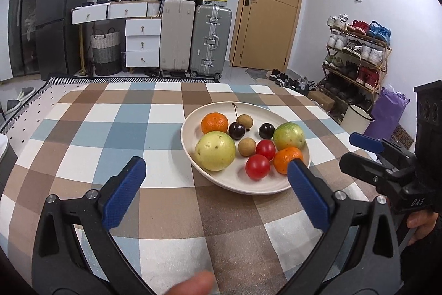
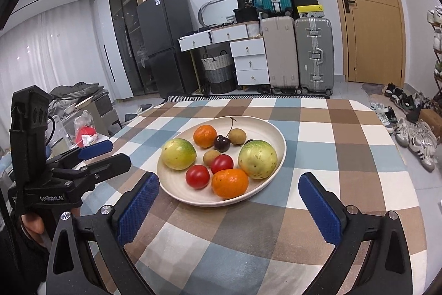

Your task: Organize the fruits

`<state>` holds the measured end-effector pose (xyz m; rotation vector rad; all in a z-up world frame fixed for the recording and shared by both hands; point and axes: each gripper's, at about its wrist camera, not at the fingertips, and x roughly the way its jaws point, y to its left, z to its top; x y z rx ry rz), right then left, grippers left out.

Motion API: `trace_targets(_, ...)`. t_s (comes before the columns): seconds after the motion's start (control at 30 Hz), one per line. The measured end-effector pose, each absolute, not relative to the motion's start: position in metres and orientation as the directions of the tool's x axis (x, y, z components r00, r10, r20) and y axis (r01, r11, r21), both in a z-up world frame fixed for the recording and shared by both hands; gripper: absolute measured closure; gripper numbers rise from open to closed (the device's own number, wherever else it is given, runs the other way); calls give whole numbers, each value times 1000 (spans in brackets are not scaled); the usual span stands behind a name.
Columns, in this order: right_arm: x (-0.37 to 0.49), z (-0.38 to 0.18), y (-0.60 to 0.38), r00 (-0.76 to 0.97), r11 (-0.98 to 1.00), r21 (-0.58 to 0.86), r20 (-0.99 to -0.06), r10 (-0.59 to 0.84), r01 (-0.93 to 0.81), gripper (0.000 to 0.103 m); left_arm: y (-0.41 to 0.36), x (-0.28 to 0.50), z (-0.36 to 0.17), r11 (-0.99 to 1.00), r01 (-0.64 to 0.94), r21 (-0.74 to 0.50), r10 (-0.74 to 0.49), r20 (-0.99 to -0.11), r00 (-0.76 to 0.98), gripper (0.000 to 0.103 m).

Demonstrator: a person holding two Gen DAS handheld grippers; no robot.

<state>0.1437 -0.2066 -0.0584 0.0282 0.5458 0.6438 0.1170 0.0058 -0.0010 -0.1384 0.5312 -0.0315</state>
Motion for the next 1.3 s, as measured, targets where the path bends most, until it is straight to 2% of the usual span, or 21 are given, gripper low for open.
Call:
trace_targets(0.3, 137, -56, -207, 681, 798, 172, -438, 587, -577, 0, 5, 119, -6, 992, -19, -125, -47, -498, 866, 1)
trace_targets(0.53, 131, -55, -196, 703, 811, 98, -447, 553, -576, 0, 2, 119, -5, 994, -13, -113, -45, -494, 868, 1)
trace_targets(1.3, 133, -57, -197, 701, 812, 110, -448, 556, -574, 0, 3, 119, -5, 993, -11, -117, -48, -495, 868, 1)
